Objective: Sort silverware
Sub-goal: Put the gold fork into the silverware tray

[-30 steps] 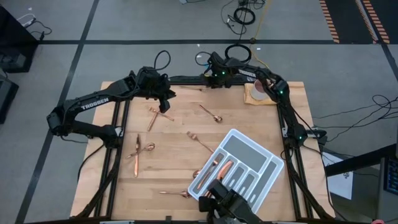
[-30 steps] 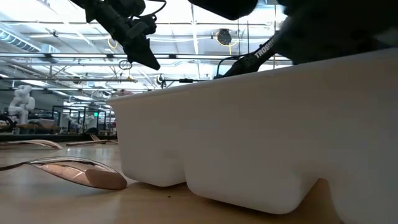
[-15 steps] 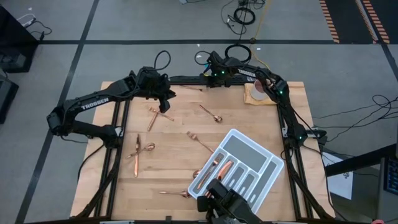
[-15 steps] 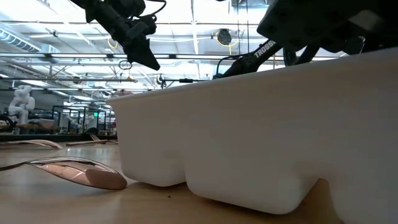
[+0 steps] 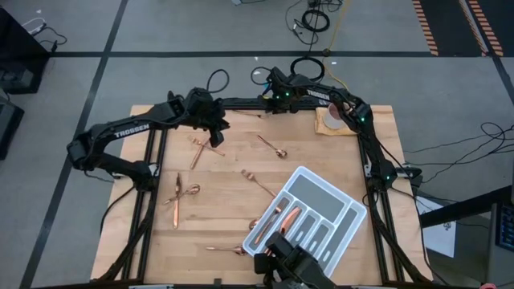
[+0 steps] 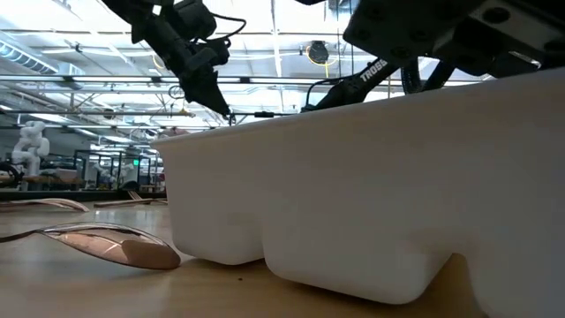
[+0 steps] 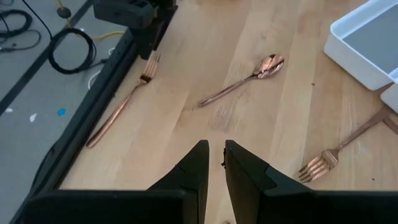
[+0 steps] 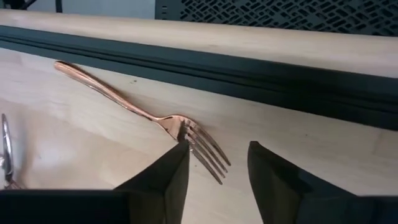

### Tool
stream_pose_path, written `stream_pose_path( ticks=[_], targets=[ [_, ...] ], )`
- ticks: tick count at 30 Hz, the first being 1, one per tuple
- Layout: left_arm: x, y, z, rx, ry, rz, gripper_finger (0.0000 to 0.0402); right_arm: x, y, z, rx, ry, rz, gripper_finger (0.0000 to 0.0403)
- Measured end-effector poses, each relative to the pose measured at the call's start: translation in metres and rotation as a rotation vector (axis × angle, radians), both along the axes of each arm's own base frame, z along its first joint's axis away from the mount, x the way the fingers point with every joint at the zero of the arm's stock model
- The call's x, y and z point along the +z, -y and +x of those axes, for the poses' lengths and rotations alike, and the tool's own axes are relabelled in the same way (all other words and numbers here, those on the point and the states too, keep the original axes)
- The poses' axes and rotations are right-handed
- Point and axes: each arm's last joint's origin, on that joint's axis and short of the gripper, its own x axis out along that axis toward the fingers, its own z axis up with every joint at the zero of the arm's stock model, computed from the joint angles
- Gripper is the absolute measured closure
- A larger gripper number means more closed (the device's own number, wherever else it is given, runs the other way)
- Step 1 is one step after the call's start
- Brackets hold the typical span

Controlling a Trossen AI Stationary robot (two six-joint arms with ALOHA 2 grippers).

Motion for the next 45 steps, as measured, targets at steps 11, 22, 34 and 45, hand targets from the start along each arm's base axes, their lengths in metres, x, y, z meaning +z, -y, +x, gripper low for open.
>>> stream_pose_path(
  ticks=[11,22,34,45],
  targets=[
    [0.0,0.0,0.0,-0.002,0.001,-0.001,0.0343,0.0,-0.01,0.01,0.029,-0.004,-0.019,0.0261],
    [0.0,0.0,0.0,-0.003,-0.001,-0.001,0.0343,0.0,-0.01,0.008,0.095,-0.014,-0.032,0.0354],
    [0.005,-0.003,0.005,0.001,0.068,0.038,0.0343,0.0,-0.012,0.006,0.167,0.017,0.016,0.0402],
    [0.002,-0.024,0.012,-0.016,0.223,-0.085,0.0343,0.038,-0.029,0.002,0.23,0.017,-0.022,0.0403]
  ],
)
